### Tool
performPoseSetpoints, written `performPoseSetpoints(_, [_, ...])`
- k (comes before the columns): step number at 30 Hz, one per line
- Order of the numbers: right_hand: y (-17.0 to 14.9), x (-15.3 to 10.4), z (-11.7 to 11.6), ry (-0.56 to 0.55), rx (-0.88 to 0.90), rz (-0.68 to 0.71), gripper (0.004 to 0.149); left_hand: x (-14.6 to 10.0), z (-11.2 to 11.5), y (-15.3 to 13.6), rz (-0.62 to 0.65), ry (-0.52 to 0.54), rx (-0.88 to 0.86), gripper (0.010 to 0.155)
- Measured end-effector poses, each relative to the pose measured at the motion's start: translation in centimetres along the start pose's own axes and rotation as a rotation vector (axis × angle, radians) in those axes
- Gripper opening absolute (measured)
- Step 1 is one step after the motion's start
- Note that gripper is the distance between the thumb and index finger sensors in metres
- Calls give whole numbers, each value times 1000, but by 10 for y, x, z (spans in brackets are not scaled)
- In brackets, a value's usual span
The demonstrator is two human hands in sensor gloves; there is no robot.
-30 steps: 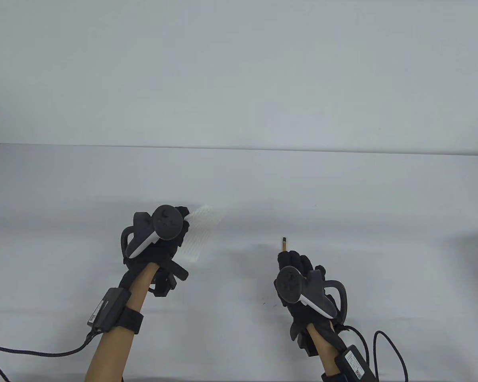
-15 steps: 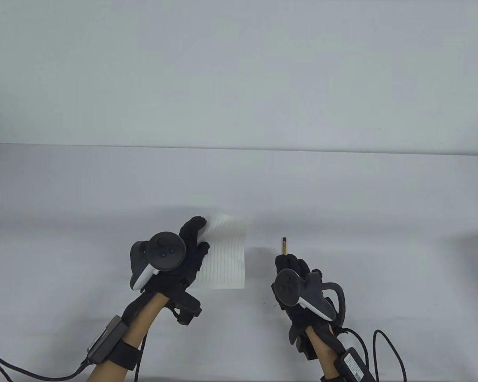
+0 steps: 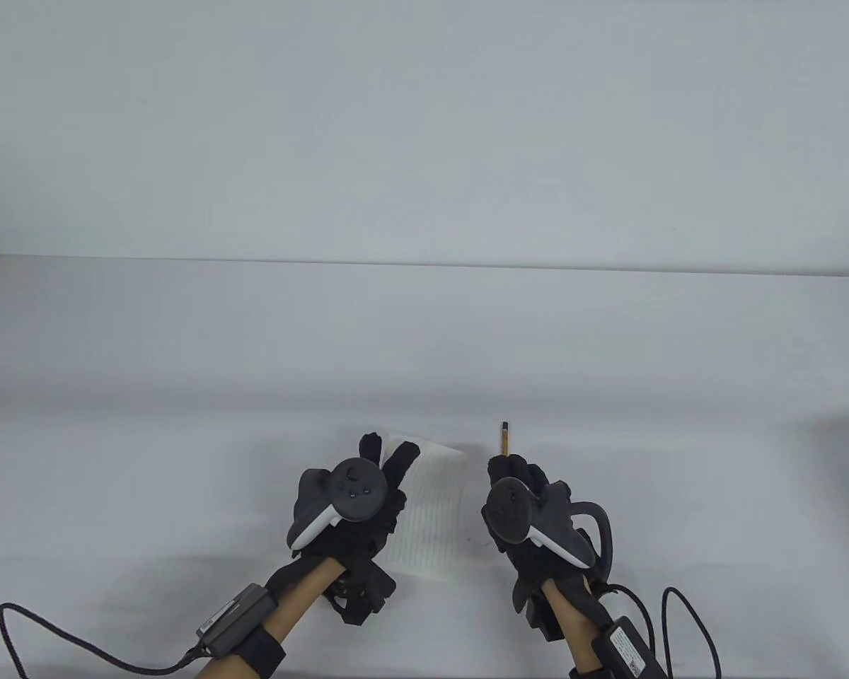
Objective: Apply wax crayon on paper
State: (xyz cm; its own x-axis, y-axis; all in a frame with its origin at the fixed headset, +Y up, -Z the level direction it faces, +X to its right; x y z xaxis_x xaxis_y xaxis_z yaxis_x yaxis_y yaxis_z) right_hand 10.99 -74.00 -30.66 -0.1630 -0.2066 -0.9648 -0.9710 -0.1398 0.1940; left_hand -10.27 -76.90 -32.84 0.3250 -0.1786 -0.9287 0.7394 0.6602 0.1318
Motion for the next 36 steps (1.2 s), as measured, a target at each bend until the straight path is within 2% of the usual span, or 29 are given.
performPoseSetpoints(4, [0, 1, -2, 12, -6, 1, 67, 5, 14, 2, -41, -38, 228, 57])
performPoseSetpoints(8, [1, 1, -2, 23, -9, 5, 67, 11, 26, 9, -78, -98, 393, 59])
performPoseSetpoints(13, [1, 1, -3, 38, -7, 10, 66, 12, 31, 15, -70, -96, 485, 62])
performPoseSetpoints(17, [2, 1, -4, 47, -12, 11, 66, 10, 31, 9, -82, -118, 485, 62])
performPoseSetpoints(21, [3, 1, -5, 55, -18, 13, 67, 9, 30, -2, -104, -145, 389, 63])
performPoseSetpoints(27, [4, 1, -5, 62, -17, 15, 66, 9, 24, -7, -110, -136, 354, 62])
performPoseSetpoints(32, [3, 2, -6, 69, -5, 13, 66, 3, 2, -2, -102, -100, 279, 66])
performPoseSetpoints(36, [1, 2, -7, 69, 1, 9, 67, -1, -10, -13, -108, -169, 226, 72])
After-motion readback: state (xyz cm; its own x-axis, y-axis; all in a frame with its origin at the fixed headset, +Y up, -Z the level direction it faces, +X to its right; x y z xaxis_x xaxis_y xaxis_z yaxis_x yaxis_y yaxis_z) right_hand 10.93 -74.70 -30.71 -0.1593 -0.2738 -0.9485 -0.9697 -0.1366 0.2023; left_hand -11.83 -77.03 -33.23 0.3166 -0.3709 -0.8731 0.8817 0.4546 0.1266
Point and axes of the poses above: the tracker on the back of each hand, its own y axis roughly to the thumb side, its own x axis roughly from the wrist to the fingertips, z = x × y, the point moved 3 cm from there along x, roughly from the wrist to the fingertips, and after that the axes turned 15 degrees about -x, right-handed, at the moved point
